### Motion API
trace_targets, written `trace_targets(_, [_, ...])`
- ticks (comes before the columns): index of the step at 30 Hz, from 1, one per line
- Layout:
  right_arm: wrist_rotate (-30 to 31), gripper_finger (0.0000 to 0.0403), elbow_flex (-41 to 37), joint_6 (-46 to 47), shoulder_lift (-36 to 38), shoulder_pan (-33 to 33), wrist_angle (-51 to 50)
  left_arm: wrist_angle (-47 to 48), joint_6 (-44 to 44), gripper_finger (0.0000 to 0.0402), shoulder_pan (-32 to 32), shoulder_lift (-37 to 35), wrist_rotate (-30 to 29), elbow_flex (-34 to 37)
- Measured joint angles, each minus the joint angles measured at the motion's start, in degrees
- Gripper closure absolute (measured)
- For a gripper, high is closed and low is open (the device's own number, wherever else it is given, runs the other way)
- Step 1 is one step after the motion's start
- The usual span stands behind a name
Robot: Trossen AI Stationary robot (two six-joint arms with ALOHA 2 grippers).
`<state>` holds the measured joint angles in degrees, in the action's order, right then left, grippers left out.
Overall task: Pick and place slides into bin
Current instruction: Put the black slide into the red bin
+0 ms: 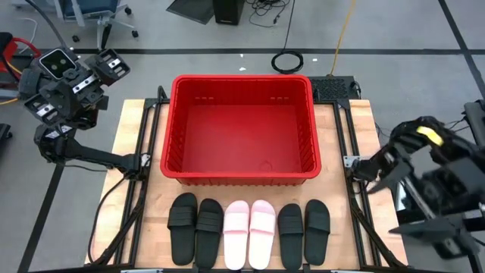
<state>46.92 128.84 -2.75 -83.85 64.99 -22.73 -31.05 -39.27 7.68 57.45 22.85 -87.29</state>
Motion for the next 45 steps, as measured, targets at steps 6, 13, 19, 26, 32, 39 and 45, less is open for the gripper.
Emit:
trace_targets(6, [23.7,0.0122,0.0,1.5,-3.3,9.7,-3.4,0.3,-0.3,0.0160,0.0,0.3,-0.9,0.0])
trace_targets(13, [43.0,0.0122,0.0,-2.6,-7.6,14.7,-3.9,4.1,-0.2,0.0160,0.0,0.3,-3.0,0.0])
trace_targets(19, [41.2,0.0122,-1.5,3.4,-7.4,13.8,0.4,4.7,0.6,0.0160,0.0,0.6,-3.0,0.0])
trace_targets(26, [34.9,0.0122,-1.5,-9.5,-5.6,12.1,10.4,4.8,1.9,0.0160,0.0,1.1,-3.4,0.0])
trace_targets(32, [29.9,0.0122,-1.4,-16.9,-1.0,11.1,12.8,4.7,1.8,0.0160,0.0,1.0,-3.4,0.0])
trace_targets(39, [15.8,0.0122,-1.4,-18.1,3.1,9.3,11.0,4.7,1.9,0.0160,0.0,1.0,-3.4,0.0])
trace_targets(45, [6.6,0.0122,-1.4,-6.8,6.3,5.5,-2.1,4.7,1.9,0.0160,0.0,1.0,-3.4,0.0])
